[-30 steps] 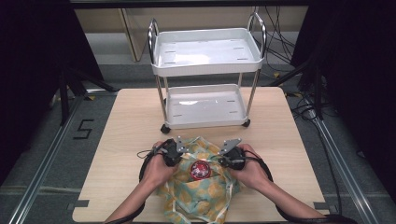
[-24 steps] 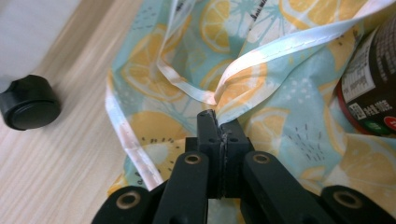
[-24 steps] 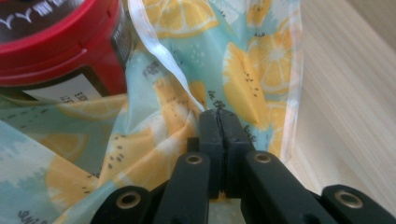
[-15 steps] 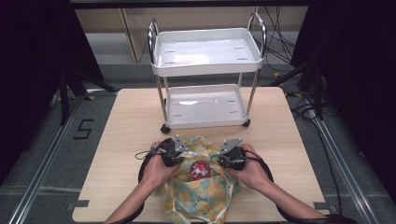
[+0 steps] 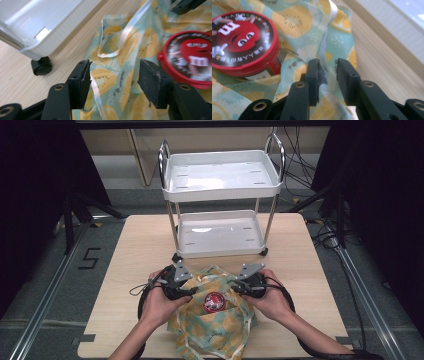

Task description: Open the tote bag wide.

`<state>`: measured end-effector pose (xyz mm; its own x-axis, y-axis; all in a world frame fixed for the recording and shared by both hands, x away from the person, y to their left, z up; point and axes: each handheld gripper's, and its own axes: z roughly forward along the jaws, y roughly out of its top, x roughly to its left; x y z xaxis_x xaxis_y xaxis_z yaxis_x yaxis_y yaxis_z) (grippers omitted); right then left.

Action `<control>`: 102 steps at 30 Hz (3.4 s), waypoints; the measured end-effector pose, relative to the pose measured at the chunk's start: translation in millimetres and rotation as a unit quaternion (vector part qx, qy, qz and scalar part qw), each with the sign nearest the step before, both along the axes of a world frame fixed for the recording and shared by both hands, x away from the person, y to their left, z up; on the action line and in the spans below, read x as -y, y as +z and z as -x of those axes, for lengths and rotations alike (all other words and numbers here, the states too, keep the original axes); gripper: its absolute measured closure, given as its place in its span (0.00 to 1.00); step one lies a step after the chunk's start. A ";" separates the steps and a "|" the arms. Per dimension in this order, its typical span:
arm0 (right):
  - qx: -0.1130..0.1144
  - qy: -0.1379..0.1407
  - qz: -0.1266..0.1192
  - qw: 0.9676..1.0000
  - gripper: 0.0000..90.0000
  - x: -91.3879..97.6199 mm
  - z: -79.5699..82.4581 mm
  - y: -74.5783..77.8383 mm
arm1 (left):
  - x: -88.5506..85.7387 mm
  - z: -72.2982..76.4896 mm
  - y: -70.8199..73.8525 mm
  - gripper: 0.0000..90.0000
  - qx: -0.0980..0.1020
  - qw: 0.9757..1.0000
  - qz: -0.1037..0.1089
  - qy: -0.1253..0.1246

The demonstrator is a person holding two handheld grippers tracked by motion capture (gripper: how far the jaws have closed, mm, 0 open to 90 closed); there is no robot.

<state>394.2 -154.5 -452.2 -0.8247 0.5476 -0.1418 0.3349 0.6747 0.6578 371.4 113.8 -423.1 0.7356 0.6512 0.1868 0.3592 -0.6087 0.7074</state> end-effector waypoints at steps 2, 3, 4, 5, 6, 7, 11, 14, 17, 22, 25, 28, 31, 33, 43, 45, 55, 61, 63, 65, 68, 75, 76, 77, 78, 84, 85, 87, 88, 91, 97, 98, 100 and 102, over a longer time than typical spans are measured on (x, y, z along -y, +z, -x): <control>0.002 -0.002 -0.006 1.000 0.79 0.4 0.3 2.0 | -0.3 5.0 5.3 0.46 0.003 1.000 0.005 -0.001; 0.009 -0.001 -0.008 1.000 0.79 0.4 -0.2 2.3 | -0.4 7.3 7.7 0.46 0.005 1.000 0.007 -0.002; 0.007 0.003 -0.007 1.000 0.78 1.0 -0.8 3.8 | -0.7 9.1 9.8 0.47 0.007 1.000 0.006 -0.003; 0.011 0.002 -0.009 1.000 0.77 1.1 -1.1 4.3 | -0.6 10.9 11.3 0.47 0.007 1.000 0.010 -0.005; 0.012 0.000 -0.010 1.000 0.77 1.1 -0.8 4.7 | -0.5 12.7 12.8 0.47 0.010 1.000 0.009 -0.008; 0.021 0.002 -0.010 1.000 0.76 1.3 -1.5 5.3 | 0.2 14.8 13.1 0.49 0.007 1.000 0.012 -0.011; 0.023 -0.005 -0.020 1.000 0.72 0.9 0.8 6.2 | 3.1 21.6 11.5 0.57 -0.013 0.999 0.005 -0.035; 0.024 -0.004 -0.020 1.000 0.70 3.1 1.0 10.2 | 5.4 26.1 8.0 0.64 -0.018 0.999 0.006 -0.040; 0.022 -0.005 -0.025 0.999 0.69 4.6 1.0 13.3 | 5.7 29.8 6.5 0.73 -0.026 0.999 0.008 -0.042; 0.030 -0.008 -0.035 0.999 0.68 8.1 -0.8 17.4 | 7.0 35.5 0.3 0.88 -0.044 0.998 0.021 -0.035; 0.037 -0.004 -0.041 0.998 0.69 9.4 0.0 22.0 | 9.9 41.8 -2.3 0.92 -0.053 0.997 0.020 -0.044; 0.036 0.007 -0.044 0.998 0.75 7.8 2.8 24.3 | 17.5 50.4 -5.6 0.92 -0.069 0.995 0.030 -0.066; 0.024 0.003 -0.038 0.999 0.78 5.5 4.8 21.1 | 27.1 57.6 -10.1 0.89 -0.085 0.992 0.036 -0.085; 0.021 0.000 -0.036 0.999 0.79 5.2 4.4 19.2 | 30.4 58.8 -13.1 0.88 -0.095 0.990 0.035 -0.096; 0.017 -0.002 -0.028 0.999 0.79 2.5 3.6 9.9 | 38.1 61.7 -41.3 0.91 -0.141 0.983 -0.012 -0.119; 0.016 -0.001 -0.028 0.999 0.79 2.4 3.9 10.5 | 40.3 62.5 -46.1 0.93 -0.157 0.981 -0.006 -0.113; 0.015 0.003 -0.024 1.000 0.78 2.4 3.5 8.2 | 43.0 62.0 -59.1 0.97 -0.182 0.976 -0.017 -0.114; 0.009 0.003 -0.023 1.000 0.78 2.2 4.0 9.2 | 40.7 65.8 -44.0 0.90 -0.167 0.981 0.015 -0.103; 0.000 -0.002 -0.024 1.000 0.77 2.2 4.7 9.9 | 37.8 66.0 -37.7 0.88 -0.156 0.983 0.017 -0.101; 0.014 -0.002 -0.025 1.000 0.77 2.5 3.8 9.3 | 32.5 65.2 -30.0 0.83 -0.148 0.983 0.016 -0.109; 0.018 0.001 -0.028 0.999 0.76 1.7 3.5 9.3 | 28.5 67.2 -21.6 0.77 -0.130 0.986 0.053 -0.088; 0.018 -0.006 -0.040 0.999 0.70 3.3 4.2 14.4 | 16.0 64.5 -6.3 0.70 -0.105 0.990 0.077 -0.057; 0.011 -0.008 -0.039 0.999 0.69 4.2 4.5 16.5 | 14.7 63.8 -5.3 0.70 -0.103 0.990 0.080 -0.054; 0.023 -0.009 -0.049 0.998 0.68 4.2 3.7 16.8 | 13.5 62.7 -4.5 0.70 -0.100 0.990 0.076 -0.058; 0.020 -0.016 -0.056 0.998 0.67 3.8 4.5 17.6 | 13.0 62.2 -4.7 0.69 -0.100 0.991 0.078 -0.051; 0.030 -0.011 -0.068 0.997 0.63 7.5 2.5 28.2 | 11.2 56.6 -5.0 0.67 -0.085 0.992 0.078 -0.053; 0.032 -0.007 -0.072 0.997 0.62 8.4 1.1 28.9 | 11.0 56.2 -5.7 0.66 -0.083 0.992 0.079 -0.044; 0.025 -0.010 -0.080 0.996 0.61 10.3 -0.3 30.9 | 10.5 55.1 -6.2 0.66 -0.080 0.992 0.087 -0.039; 0.029 -0.011 -0.082 0.996 0.61 11.1 -1.0 31.1 | 10.4 54.6 -6.6 0.66 -0.075 0.992 0.095 -0.036; 0.026 -0.016 -0.093 0.995 0.61 13.6 -1.7 35.3 | 7.4 54.0 -5.9 0.67 -0.069 0.993 0.093 -0.028; 0.022 -0.026 -0.115 0.993 0.63 19.3 -6.3 39.6 | 5.5 53.7 -6.3 0.73 -0.059 0.993 0.103 -0.021; 0.013 -0.032 -0.118 0.992 0.64 19.2 -5.0 40.0 | 4.6 53.0 -6.1 0.75 -0.054 0.994 0.098 -0.019; 0.022 -0.029 -0.120 0.992 0.66 22.3 -7.0 41.1 | 4.8 53.1 -6.0 0.80 -0.047 0.993 0.103 -0.014; 0.016 -0.038 -0.127 0.991 0.69 23.9 -5.2 41.5 | 5.2 53.0 -6.6 0.88 -0.050 0.993 0.107 -0.012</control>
<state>399.4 -178.4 -410.8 -0.7769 0.6295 -0.0160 0.3554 0.4593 0.8141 318.4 108.5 -429.7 0.7593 0.6501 -0.0286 0.4216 -0.4581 0.7826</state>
